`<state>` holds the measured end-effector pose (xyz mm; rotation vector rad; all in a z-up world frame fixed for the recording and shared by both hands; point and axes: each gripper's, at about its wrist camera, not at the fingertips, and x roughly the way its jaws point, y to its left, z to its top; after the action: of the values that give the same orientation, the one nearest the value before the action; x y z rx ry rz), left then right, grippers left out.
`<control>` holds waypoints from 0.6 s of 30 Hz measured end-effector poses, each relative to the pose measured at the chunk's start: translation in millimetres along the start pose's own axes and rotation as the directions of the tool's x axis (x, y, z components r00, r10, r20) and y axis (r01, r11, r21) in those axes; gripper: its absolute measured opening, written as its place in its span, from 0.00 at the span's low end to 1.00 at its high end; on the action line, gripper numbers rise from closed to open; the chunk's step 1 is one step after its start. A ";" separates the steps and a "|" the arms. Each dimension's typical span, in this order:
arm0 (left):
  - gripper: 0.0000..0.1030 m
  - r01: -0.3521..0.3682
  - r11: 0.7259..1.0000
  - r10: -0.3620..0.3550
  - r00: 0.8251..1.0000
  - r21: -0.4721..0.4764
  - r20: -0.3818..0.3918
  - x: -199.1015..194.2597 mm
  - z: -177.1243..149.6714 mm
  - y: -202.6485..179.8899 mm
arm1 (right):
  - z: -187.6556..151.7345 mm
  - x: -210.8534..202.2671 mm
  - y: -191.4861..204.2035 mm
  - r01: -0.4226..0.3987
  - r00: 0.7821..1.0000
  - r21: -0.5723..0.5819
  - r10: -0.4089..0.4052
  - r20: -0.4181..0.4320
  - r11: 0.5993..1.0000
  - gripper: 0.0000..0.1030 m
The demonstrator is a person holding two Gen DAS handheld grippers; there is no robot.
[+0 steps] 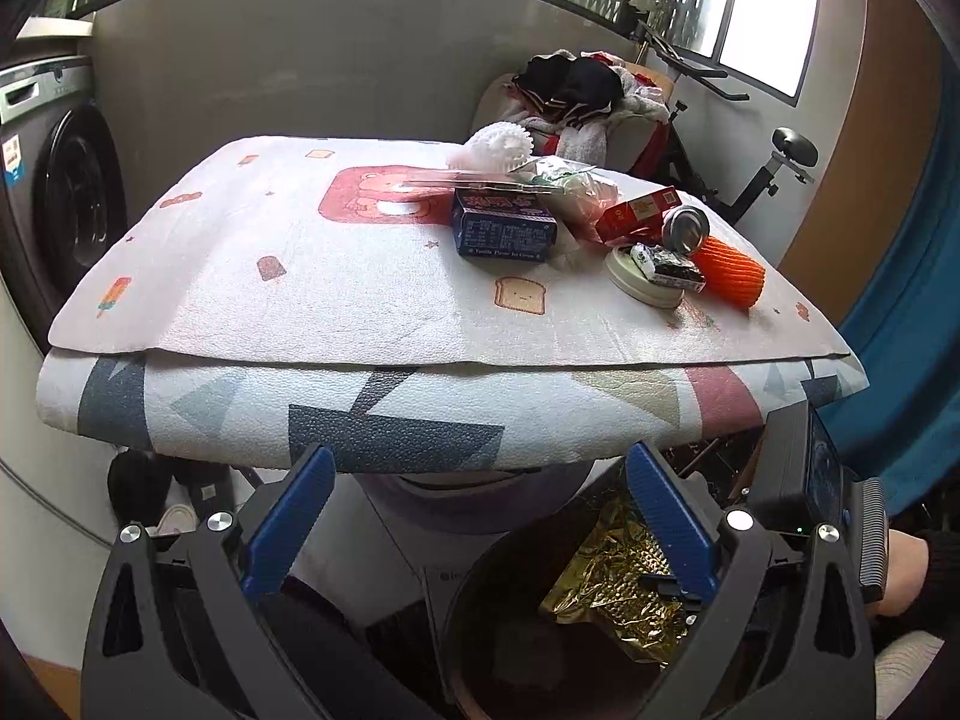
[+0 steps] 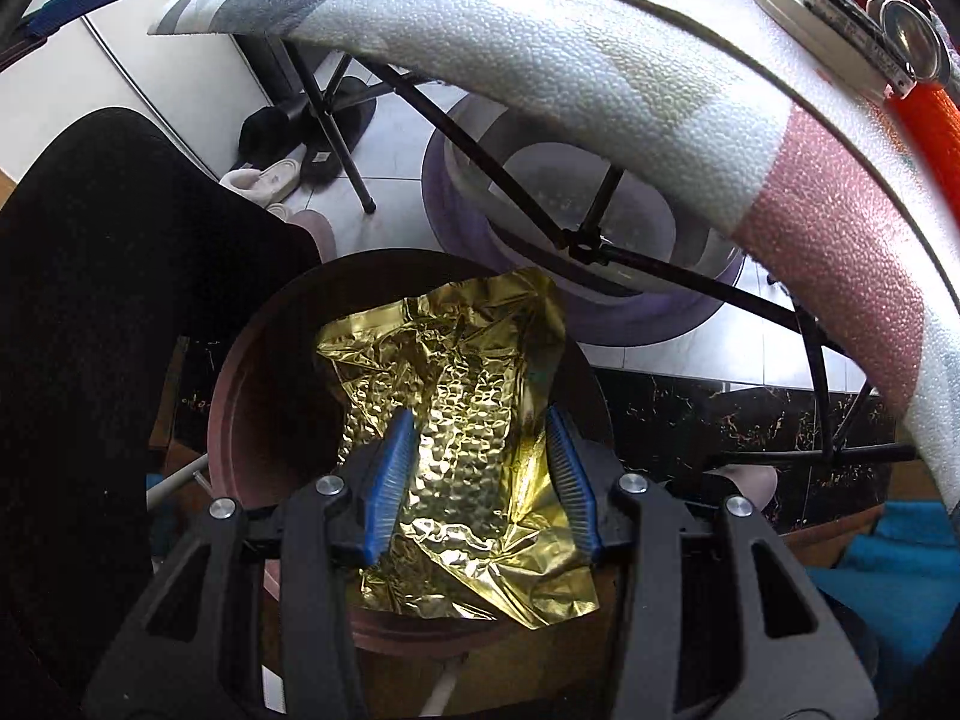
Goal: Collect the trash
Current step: 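Open the right gripper to drop the foil bag into the bin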
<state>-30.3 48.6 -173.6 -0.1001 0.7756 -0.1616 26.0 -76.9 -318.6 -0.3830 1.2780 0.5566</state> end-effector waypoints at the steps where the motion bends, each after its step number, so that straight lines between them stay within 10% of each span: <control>1: 0.93 0.000 1.000 0.000 1.000 0.000 0.000 0.0 0.0 0.1 | -0.3 1.0 -0.3 0.000 1.000 0.002 0.000 -0.006 1.000 0.47; 9: 0.93 -0.001 1.000 0.001 1.000 -0.002 -0.002 0.5 -0.1 1.1 | 0.4 5.8 -0.8 0.011 1.000 0.006 -0.010 -0.026 1.000 0.50; 18: 0.93 -0.004 1.000 0.004 1.000 -0.010 -0.004 1.0 -0.7 3.3 | 0.1 -12.1 -3.0 0.009 0.998 0.016 -0.010 0.063 1.000 0.92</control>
<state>-29.7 51.7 -175.4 -0.1079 0.7802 -0.1543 25.6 -81.3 -307.0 -0.3555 1.2188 0.5466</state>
